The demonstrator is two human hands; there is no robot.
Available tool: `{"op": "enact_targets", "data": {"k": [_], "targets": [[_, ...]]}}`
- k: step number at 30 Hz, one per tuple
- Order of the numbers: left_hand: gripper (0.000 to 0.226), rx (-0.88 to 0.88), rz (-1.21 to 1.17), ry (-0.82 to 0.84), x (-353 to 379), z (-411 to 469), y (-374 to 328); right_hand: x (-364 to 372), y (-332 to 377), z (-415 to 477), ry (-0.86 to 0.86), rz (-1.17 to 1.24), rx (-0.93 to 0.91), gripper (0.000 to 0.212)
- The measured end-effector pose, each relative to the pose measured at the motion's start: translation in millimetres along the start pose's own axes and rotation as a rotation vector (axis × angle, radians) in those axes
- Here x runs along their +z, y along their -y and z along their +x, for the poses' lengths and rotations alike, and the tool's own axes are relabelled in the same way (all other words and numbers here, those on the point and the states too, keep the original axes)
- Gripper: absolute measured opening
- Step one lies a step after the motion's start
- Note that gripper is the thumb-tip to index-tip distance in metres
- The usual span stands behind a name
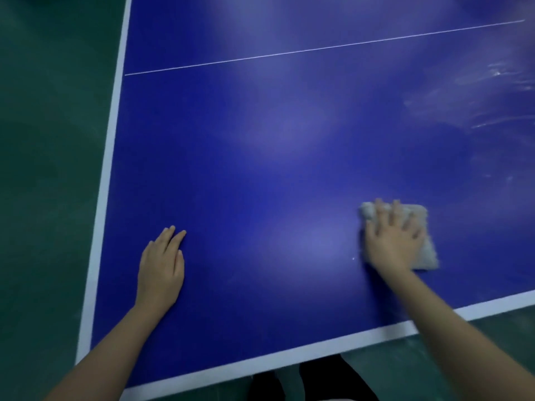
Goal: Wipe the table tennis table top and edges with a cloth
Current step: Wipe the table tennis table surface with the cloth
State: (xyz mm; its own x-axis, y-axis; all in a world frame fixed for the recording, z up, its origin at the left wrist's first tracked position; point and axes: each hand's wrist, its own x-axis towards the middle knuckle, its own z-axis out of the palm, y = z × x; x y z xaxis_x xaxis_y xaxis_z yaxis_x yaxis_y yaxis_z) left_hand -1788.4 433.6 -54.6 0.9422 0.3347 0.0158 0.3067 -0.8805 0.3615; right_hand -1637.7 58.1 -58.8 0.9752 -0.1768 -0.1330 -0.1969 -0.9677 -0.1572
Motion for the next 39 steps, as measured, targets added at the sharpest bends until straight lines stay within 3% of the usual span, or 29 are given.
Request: {"op": "enact_targets", "data": {"k": [3, 7, 9, 11, 13, 20, 24, 35, 39], "targets": [[0.04, 0.04, 0.014, 0.023, -3.2, -20.3, 14.0, 26.9, 87.5, -78.0, 0.035, -0.021, -0.388, 0.053], [0.04, 0.067, -0.157, 0.061, -8.5, -31.1, 26.8, 53.8, 170.6, -165.8, 0.176, -0.063, -1.001, 0.053], [0.039, 0.07, -0.231, 0.057, -9.6, -32.4, 30.4, 58.7, 175.4, -182.9, 0.216, -0.097, -1.176, 0.053], [0.039, 0.068, -0.249, 0.035, -9.2, -32.9, 30.8, 56.1, 160.3, -179.9, 0.212, -0.102, -1.22, 0.054], [0.039, 0.056, -0.253, 0.021, -7.4, -33.1, 30.0, 47.4, 132.1, -163.9, 0.181, -0.071, -1.092, 0.054], [0.039, 0.067, -0.214, 0.017, -5.9, -34.8, 26.6, 14.4, -16.1, -98.0, 0.008, -0.058, -0.132, 0.05], [0.038, 0.054, -0.202, -0.002, -15.5, -41.3, 37.3, 20.0, 0.1, -120.4, -0.009, -0.04, 0.04, 0.053], [0.033, -0.17, -0.075, -0.124, -73.1, -103.2, 107.8, 73.5, 222.5, -254.8, 0.22, -0.077, -1.009, 0.056], [0.031, -0.136, -0.075, -0.124, -78.6, -105.1, 103.7, 73.4, 234.3, -268.2, 0.295, -0.156, -1.378, 0.054]]}}
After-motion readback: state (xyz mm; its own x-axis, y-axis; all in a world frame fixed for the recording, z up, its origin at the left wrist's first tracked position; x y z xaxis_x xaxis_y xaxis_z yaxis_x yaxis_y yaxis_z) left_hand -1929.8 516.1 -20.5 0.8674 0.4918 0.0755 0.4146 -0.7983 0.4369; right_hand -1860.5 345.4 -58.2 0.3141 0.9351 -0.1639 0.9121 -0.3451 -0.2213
